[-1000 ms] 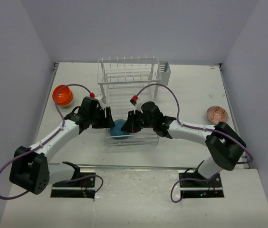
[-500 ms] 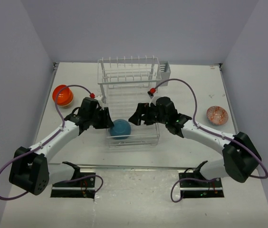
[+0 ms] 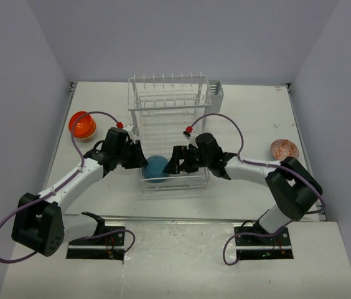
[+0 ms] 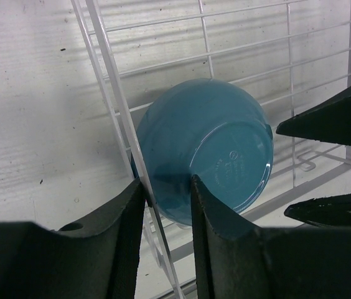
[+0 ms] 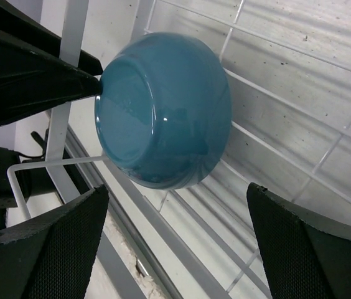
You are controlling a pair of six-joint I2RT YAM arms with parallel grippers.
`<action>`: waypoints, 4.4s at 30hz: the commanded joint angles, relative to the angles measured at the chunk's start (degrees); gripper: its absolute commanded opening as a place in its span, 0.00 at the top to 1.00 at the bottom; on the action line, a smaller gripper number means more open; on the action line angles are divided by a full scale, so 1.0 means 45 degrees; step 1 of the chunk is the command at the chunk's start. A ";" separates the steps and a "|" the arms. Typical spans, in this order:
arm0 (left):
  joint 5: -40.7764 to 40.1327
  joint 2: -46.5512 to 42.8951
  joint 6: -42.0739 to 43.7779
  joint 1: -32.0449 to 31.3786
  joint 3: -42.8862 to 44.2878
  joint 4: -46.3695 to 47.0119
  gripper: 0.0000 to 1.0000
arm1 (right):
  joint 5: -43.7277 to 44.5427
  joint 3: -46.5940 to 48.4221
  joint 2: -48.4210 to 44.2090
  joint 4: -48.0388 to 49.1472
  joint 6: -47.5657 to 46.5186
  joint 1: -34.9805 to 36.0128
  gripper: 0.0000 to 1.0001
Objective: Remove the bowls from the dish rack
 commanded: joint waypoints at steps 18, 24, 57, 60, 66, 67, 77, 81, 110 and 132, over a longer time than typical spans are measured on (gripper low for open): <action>-0.0335 0.0006 0.0359 -0.0018 -0.0065 -0.0024 0.66 | -0.0505 0.0508 0.1012 0.1385 0.0292 0.0036 0.11; -0.0335 0.0026 0.0359 -0.0018 -0.0025 -0.0063 0.66 | -0.0641 0.1016 0.1637 0.1189 0.0116 0.0036 0.11; -0.0394 0.0456 0.0398 -0.0018 0.0131 0.0054 0.66 | -0.2963 -0.0409 0.0992 0.5425 0.1560 0.0036 0.44; -0.0374 0.0456 0.0398 -0.0018 0.0150 0.0074 0.66 | -0.3411 -0.0429 0.1324 0.6400 0.2047 0.0017 0.47; -0.0335 0.0475 0.0418 -0.0018 0.0209 0.0015 0.66 | -0.3688 -0.0487 0.2027 0.8001 0.2615 0.0016 0.50; -0.0335 0.0475 0.0418 -0.0018 0.0209 0.0015 0.66 | -0.3688 -0.0468 0.2086 0.8082 0.2635 0.0016 0.50; -0.0316 0.0456 0.0515 -0.0018 0.0365 -0.0141 0.69 | -0.3590 -0.0740 0.2028 0.9780 0.2966 0.0036 0.52; -0.0257 0.0456 0.0515 -0.0018 0.0346 -0.0200 0.71 | -0.3551 -0.0566 0.2047 1.0153 0.3104 0.0016 0.52; 0.0211 -0.0266 0.0457 -0.0018 0.0131 0.0151 0.68 | -0.4059 0.0705 0.4354 1.2536 0.4980 0.0055 1.00; -0.2653 -0.6868 0.0886 -0.0018 0.1359 -0.0391 0.41 | 0.6315 0.1993 -0.5918 -0.6616 -0.1604 0.0563 1.00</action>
